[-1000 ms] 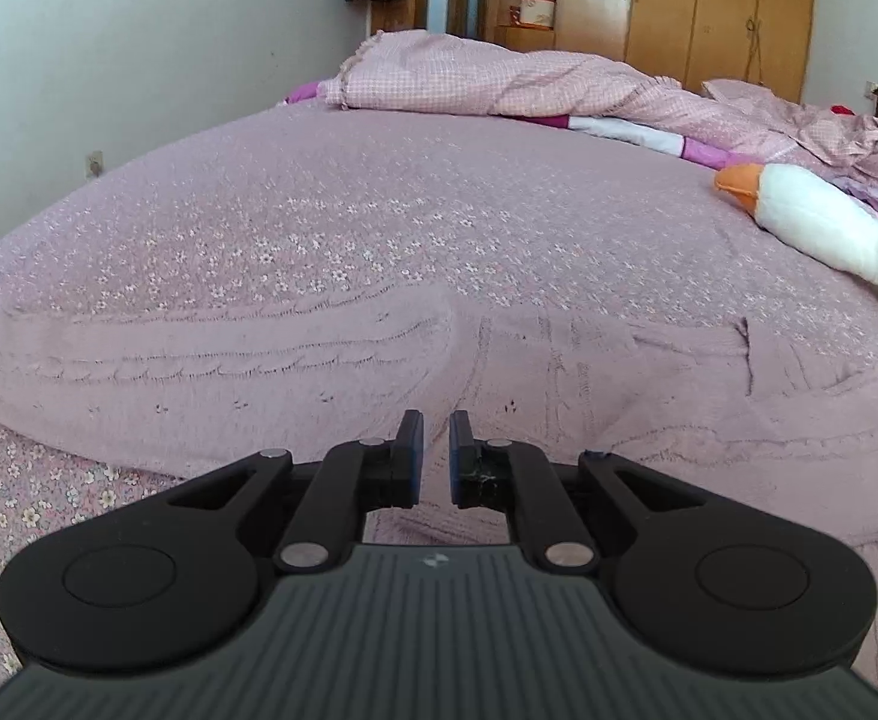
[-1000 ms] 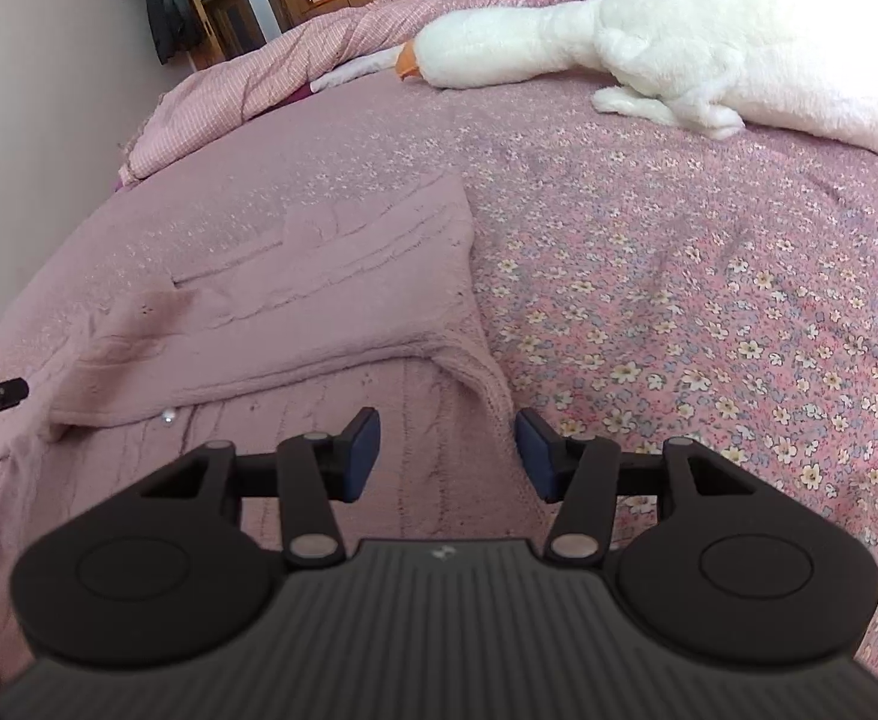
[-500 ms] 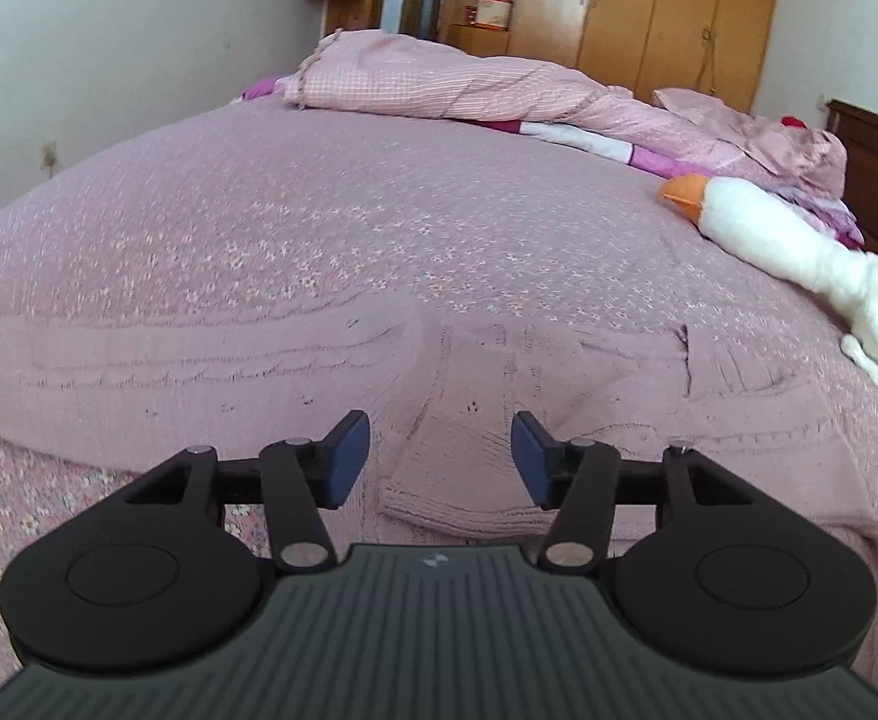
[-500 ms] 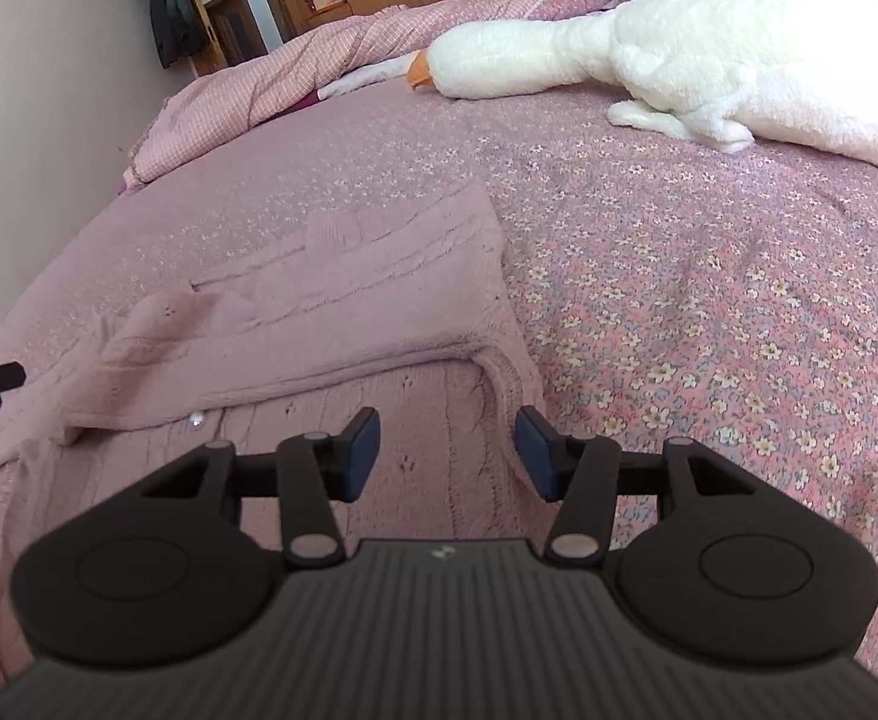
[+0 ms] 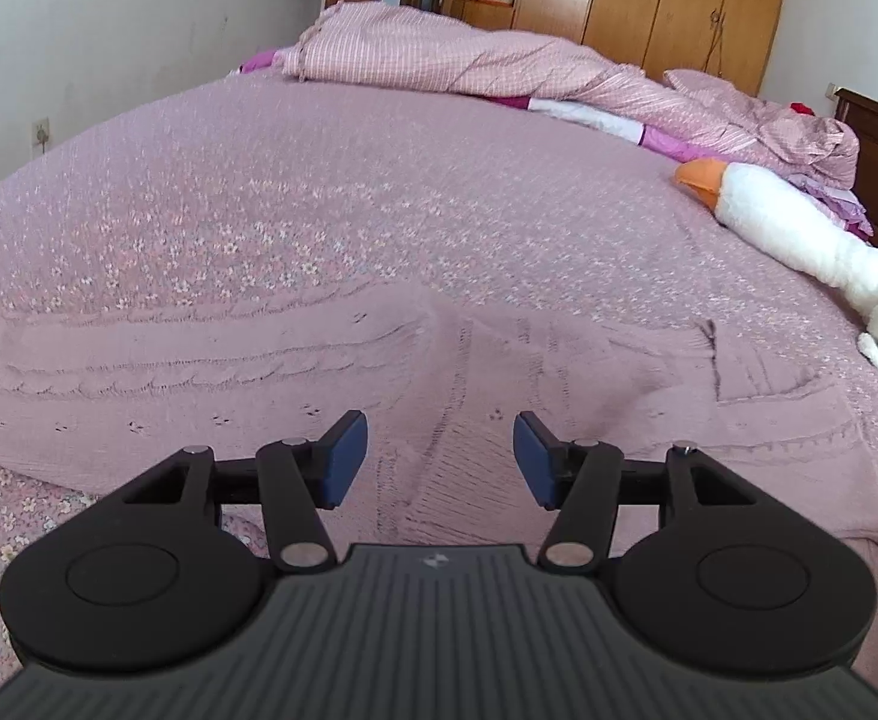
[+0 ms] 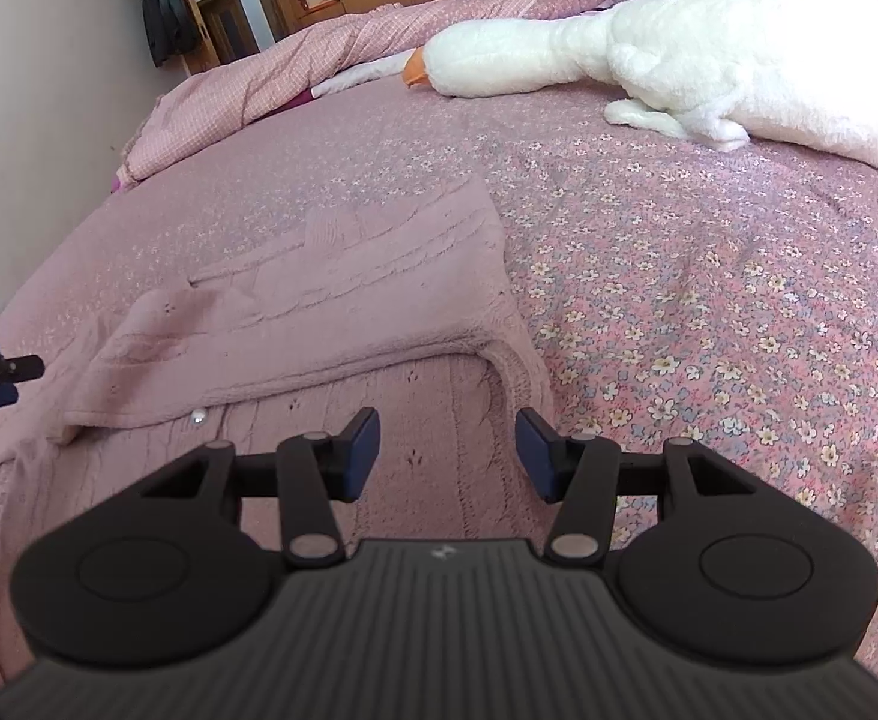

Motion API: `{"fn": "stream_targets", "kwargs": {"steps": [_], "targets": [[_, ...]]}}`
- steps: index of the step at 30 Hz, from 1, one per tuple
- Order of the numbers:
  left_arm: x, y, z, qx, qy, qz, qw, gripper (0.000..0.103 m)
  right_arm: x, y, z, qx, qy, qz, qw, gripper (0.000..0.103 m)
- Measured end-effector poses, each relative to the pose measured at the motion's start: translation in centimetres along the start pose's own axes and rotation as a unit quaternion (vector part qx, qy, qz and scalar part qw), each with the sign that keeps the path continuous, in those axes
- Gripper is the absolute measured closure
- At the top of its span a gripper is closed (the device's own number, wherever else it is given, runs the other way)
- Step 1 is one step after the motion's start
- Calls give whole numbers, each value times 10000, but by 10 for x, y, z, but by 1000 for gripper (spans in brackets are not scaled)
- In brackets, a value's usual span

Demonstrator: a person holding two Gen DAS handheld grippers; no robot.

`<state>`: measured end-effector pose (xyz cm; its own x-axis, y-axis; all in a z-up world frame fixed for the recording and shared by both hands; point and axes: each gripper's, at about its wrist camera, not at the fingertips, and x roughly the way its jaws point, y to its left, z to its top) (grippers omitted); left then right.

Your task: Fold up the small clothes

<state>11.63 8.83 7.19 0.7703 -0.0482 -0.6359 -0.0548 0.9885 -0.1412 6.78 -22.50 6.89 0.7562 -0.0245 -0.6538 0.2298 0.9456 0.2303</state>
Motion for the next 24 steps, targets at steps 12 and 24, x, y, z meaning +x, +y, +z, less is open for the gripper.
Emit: {"fn": "stream_targets", "kwargs": {"steps": [12, 24], "targets": [[35, 31, -3, -593, 396, -175, 9973, 41, 8, 3, 2, -29, 53, 2, 10000, 49], [64, 6, -9, -154, 649, -520, 9964, 54, 47, -8, 49, -281, -218, 34, 9994, 49]]}}
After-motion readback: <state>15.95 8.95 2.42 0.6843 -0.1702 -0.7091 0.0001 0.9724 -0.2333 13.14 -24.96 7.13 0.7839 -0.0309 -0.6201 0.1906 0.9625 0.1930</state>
